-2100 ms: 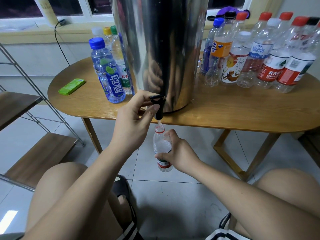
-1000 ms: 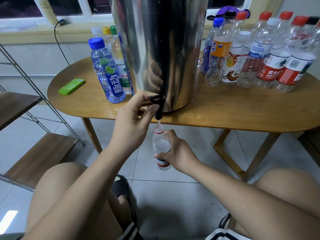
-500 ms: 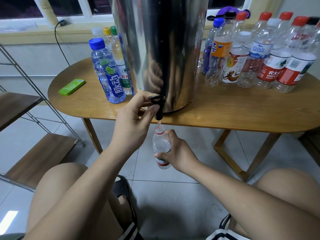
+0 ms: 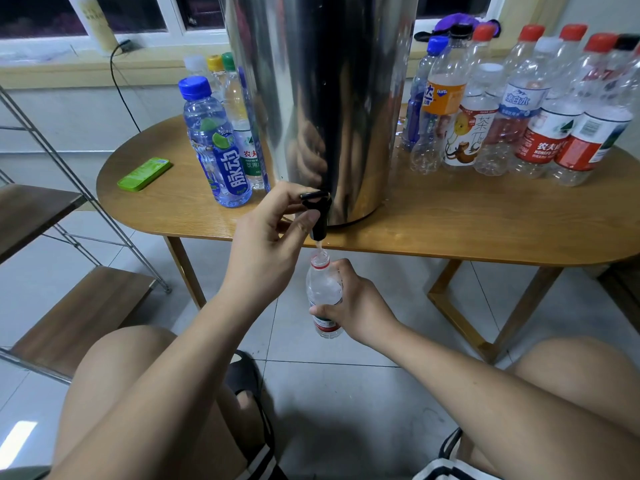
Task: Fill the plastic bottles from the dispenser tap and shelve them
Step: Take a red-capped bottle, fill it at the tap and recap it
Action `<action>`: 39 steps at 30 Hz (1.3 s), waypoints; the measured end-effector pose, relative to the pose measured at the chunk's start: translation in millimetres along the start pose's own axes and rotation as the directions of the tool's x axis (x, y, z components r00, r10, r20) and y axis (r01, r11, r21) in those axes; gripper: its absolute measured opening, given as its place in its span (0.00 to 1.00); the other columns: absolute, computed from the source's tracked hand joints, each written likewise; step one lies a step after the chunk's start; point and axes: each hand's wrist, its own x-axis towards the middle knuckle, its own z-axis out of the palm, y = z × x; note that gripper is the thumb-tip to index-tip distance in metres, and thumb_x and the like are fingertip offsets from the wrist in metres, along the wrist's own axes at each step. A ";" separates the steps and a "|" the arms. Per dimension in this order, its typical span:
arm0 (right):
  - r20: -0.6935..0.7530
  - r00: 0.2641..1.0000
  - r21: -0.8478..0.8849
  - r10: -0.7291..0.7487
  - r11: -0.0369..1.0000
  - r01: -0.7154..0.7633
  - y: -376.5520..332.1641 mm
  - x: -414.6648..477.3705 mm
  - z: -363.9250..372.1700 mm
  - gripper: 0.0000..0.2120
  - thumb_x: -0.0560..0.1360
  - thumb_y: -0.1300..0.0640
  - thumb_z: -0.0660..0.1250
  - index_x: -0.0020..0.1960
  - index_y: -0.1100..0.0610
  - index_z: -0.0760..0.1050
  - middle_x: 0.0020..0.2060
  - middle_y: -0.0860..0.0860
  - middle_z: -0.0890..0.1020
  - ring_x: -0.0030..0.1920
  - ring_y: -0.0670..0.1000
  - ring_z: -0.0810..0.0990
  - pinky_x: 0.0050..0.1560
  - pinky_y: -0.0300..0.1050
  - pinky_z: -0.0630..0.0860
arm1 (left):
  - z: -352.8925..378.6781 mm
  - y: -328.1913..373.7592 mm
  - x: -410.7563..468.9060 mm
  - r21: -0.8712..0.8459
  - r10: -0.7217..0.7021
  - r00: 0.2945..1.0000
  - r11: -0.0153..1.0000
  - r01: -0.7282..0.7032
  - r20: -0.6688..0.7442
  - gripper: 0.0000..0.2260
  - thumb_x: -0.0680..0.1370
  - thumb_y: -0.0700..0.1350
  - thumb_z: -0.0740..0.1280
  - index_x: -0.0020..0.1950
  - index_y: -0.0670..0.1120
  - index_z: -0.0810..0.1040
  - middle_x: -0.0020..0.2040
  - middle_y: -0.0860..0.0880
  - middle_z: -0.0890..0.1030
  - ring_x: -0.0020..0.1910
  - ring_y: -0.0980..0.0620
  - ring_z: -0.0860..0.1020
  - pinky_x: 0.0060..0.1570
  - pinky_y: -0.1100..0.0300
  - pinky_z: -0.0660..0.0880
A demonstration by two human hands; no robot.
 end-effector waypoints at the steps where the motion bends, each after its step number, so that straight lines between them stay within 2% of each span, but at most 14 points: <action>1: 0.000 1.000 0.000 0.001 1.000 -0.001 0.1 0.1 -0.2 0.33 0.70 0.43 0.82 0.65 0.43 0.65 0.57 0.46 0.81 0.55 0.52 0.81 0.56 0.53 0.82 | -0.1 0.2 0.0 -0.001 -0.002 1.000 1.000 0.002 0.000 0.07 0.86 0.38 0.69 0.63 0.44 0.81 0.55 0.49 0.88 0.61 0.46 0.85 0.59 0.37 0.81; 12: -0.012 1.000 0.000 -0.017 1.000 0.017 -0.3 0.5 -2.0 0.33 0.70 0.43 0.83 0.65 0.43 0.65 0.58 0.45 0.82 0.56 0.51 0.81 0.58 0.53 0.81 | 0.1 -1.2 0.2 0.002 -0.010 1.000 1.000 0.010 -0.001 0.06 0.86 0.38 0.69 0.63 0.44 0.81 0.55 0.50 0.88 0.61 0.47 0.85 0.59 0.36 0.80; 21: -0.018 1.000 -0.003 -0.006 1.000 0.006 1.1 0.3 -0.7 0.33 0.70 0.43 0.83 0.64 0.43 0.66 0.56 0.45 0.82 0.55 0.51 0.81 0.55 0.52 0.81 | 0.7 -3.5 0.8 -0.015 -0.010 1.000 1.000 0.010 0.004 0.07 0.86 0.39 0.69 0.63 0.45 0.81 0.57 0.49 0.87 0.62 0.46 0.85 0.58 0.35 0.80; 39: -0.007 1.000 -0.017 0.001 1.000 -0.001 1.0 0.1 -0.1 0.35 0.69 0.40 0.82 0.66 0.42 0.65 0.60 0.47 0.81 0.58 0.53 0.80 0.58 0.54 0.82 | 0.4 -4.1 1.0 -0.018 -0.006 1.000 1.000 0.006 -0.003 0.07 0.86 0.38 0.70 0.63 0.44 0.81 0.56 0.49 0.87 0.61 0.45 0.85 0.59 0.34 0.79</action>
